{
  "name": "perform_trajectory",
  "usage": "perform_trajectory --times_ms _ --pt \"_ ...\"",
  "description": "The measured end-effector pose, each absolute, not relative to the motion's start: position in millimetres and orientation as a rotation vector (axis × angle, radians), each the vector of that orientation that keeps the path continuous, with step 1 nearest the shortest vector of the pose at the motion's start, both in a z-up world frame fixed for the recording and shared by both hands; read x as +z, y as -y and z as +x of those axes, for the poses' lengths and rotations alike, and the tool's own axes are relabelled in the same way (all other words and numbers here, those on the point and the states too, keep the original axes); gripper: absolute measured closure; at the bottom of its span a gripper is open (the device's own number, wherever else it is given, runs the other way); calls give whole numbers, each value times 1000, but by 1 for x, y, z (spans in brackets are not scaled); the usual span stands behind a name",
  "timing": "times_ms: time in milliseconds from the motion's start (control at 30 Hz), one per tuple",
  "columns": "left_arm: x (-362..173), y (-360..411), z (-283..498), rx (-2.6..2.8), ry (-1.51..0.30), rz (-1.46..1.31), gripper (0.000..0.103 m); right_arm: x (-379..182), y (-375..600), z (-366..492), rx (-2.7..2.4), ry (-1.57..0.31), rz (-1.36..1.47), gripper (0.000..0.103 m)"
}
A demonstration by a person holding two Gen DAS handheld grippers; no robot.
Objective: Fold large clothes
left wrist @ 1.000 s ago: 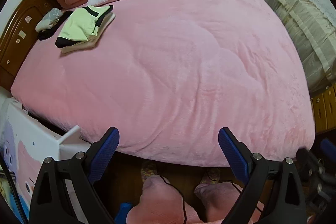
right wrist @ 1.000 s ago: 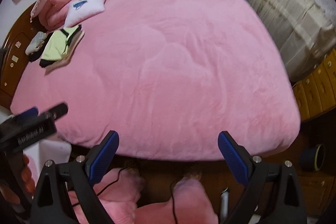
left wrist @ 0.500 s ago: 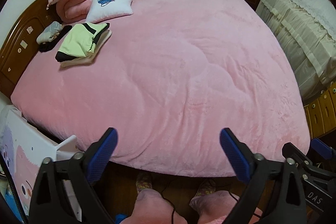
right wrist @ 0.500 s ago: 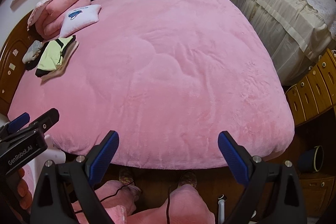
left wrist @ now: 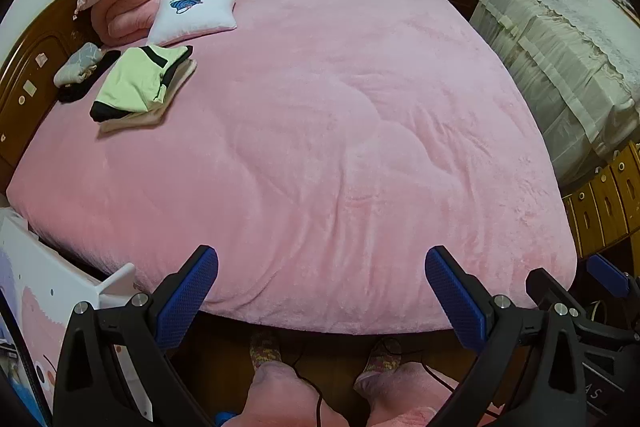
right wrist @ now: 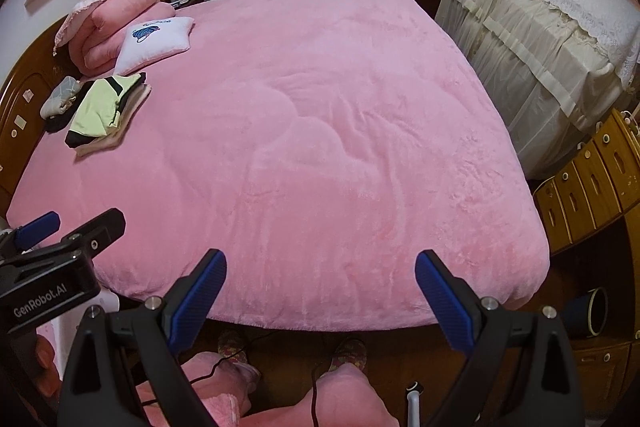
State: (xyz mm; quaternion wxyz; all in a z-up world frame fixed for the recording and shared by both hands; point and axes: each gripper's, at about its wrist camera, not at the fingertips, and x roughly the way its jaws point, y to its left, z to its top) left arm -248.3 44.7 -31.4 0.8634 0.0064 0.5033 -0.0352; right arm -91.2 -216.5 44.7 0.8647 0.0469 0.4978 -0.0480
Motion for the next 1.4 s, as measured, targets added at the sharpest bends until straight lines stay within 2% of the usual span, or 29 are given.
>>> perform_trajectory --times_ms 1400 --pt "-34 -48 -246 -109 -1077 10 1 44 216 -89 -135 -1073 103 7"
